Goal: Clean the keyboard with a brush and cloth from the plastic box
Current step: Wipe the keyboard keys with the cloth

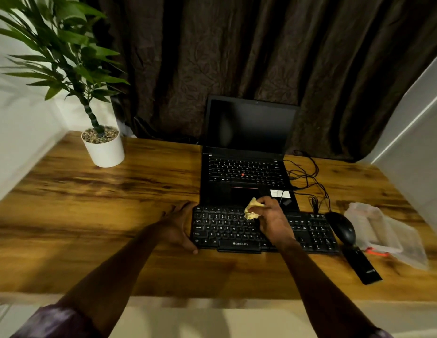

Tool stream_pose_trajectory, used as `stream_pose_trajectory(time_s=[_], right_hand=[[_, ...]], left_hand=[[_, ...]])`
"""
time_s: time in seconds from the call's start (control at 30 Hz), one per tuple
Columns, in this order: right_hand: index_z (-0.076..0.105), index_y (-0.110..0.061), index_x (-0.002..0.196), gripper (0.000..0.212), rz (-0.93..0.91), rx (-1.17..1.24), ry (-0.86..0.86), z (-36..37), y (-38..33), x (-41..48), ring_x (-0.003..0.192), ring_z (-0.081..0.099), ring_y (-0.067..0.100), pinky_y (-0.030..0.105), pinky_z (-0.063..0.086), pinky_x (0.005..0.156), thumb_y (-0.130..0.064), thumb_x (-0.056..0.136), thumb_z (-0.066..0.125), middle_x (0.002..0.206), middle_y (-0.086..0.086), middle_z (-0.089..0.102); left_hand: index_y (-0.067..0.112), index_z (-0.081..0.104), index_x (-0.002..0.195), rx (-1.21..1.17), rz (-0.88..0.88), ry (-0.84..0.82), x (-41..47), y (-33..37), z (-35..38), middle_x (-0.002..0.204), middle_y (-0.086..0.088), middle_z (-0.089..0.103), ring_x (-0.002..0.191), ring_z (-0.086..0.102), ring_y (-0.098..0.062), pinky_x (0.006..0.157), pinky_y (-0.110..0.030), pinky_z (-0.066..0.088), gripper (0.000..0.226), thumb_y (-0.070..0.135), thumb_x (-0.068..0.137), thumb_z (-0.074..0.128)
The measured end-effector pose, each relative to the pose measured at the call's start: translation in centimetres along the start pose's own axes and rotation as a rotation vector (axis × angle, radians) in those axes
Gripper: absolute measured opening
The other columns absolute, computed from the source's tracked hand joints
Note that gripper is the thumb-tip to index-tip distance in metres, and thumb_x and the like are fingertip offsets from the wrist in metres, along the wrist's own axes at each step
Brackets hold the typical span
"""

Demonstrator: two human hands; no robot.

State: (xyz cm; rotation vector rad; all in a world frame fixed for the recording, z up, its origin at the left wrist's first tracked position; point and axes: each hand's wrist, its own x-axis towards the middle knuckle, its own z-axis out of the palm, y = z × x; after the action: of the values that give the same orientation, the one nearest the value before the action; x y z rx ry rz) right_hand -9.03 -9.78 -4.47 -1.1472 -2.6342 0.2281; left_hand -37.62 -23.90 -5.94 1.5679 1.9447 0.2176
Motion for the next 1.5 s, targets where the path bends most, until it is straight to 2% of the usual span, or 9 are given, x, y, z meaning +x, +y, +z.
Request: stream_pose_trajectory(time_s=[0.2,0.47,0.67,0.83,0.93,1.07,1.17,1.33,1.5], right_hand=[[0.070,-0.028,0.119,0.051,0.146,-0.063,0.012,0.2,0.4,-0.4,0.119,0.046,0.021,0.038,0.043,0.111,0.005,0.080,0.070,0.136,0.002,0.049],[0.067,-0.029,0.124,0.050,0.058,-0.081,-0.036,0.8,-1.8,0.6,0.121,0.044,0.020,0.034,0.041,0.110,0.002,0.084,0.064,0.139,0.002,0.044],[0.067,-0.029,0.122,0.049,0.230,-0.108,0.010,-0.3,1.9,-1.3,0.124,0.042,0.022,0.039,0.041,0.111,-0.003,0.081,0.072,0.139,0.004,0.045],[0.068,-0.021,0.123,0.041,0.343,-0.094,0.032,-0.2,1.4,-1.3,0.124,0.043,0.028,0.042,0.043,0.110,-0.009,0.084,0.073,0.139,0.012,0.046],[0.066,-0.019,0.125,0.039,0.324,-0.045,0.053,0.7,-0.3,-1.0,0.126,0.043,0.029,0.040,0.041,0.113,-0.010,0.088,0.071,0.139,0.013,0.044],[0.066,-0.022,0.122,0.026,0.278,0.007,0.031,1.1,-0.5,-0.8,0.124,0.041,0.025,0.038,0.043,0.111,-0.018,0.097,0.059,0.138,0.008,0.041],[0.067,-0.024,0.121,0.027,0.296,0.012,0.026,0.4,1.1,-1.8,0.124,0.041,0.025,0.039,0.046,0.108,-0.018,0.095,0.061,0.138,0.008,0.041],[0.068,-0.015,0.121,0.029,0.439,0.018,0.086,-0.4,2.8,-3.1,0.120,0.044,0.030,0.044,0.047,0.105,-0.015,0.093,0.062,0.141,0.015,0.041],[0.067,-0.014,0.121,0.027,0.384,0.036,0.103,0.6,-0.2,-2.4,0.117,0.044,0.028,0.041,0.049,0.102,-0.015,0.095,0.061,0.136,0.015,0.044]], left_hand=[[0.038,-0.002,0.156,0.004,-0.015,-0.009,-0.1,0.3,-0.1,0.165,0.007,-0.008,0.151,-0.006,-0.034,0.118,-0.057,0.002,0.148,0.057,0.044,0.093],[0.037,-0.001,0.156,0.008,-0.011,-0.009,-0.2,0.4,-0.2,0.165,0.006,-0.006,0.151,-0.005,-0.034,0.118,-0.058,0.003,0.146,0.054,0.046,0.094],[0.039,0.000,0.156,0.002,-0.010,-0.010,-0.1,0.3,-0.1,0.165,0.007,-0.006,0.151,-0.004,-0.034,0.119,-0.057,0.004,0.147,0.057,0.044,0.093],[0.037,0.000,0.156,0.019,-0.007,0.003,-0.2,0.3,0.0,0.164,0.007,-0.005,0.150,-0.002,-0.034,0.118,-0.057,0.006,0.146,0.057,0.046,0.093],[0.038,-0.001,0.156,0.014,-0.011,-0.003,0.0,0.0,0.1,0.164,0.008,-0.008,0.151,-0.002,-0.034,0.118,-0.059,0.005,0.147,0.060,0.044,0.092],[0.040,-0.001,0.156,0.012,-0.015,-0.006,0.1,0.1,0.1,0.165,0.009,-0.007,0.151,-0.001,-0.032,0.118,-0.058,0.004,0.147,0.059,0.043,0.092],[0.040,-0.001,0.156,0.018,-0.013,-0.003,0.1,0.1,0.1,0.164,0.008,-0.006,0.151,0.000,-0.032,0.118,-0.058,0.006,0.147,0.059,0.043,0.092],[0.039,-0.001,0.156,0.017,-0.011,-0.010,0.1,0.0,0.1,0.164,0.008,-0.006,0.151,0.000,-0.032,0.118,-0.059,0.006,0.148,0.060,0.042,0.092],[0.039,0.000,0.156,0.013,-0.009,-0.001,0.0,0.0,0.1,0.165,0.008,-0.004,0.150,0.001,-0.031,0.118,-0.059,0.006,0.148,0.060,0.042,0.092]])
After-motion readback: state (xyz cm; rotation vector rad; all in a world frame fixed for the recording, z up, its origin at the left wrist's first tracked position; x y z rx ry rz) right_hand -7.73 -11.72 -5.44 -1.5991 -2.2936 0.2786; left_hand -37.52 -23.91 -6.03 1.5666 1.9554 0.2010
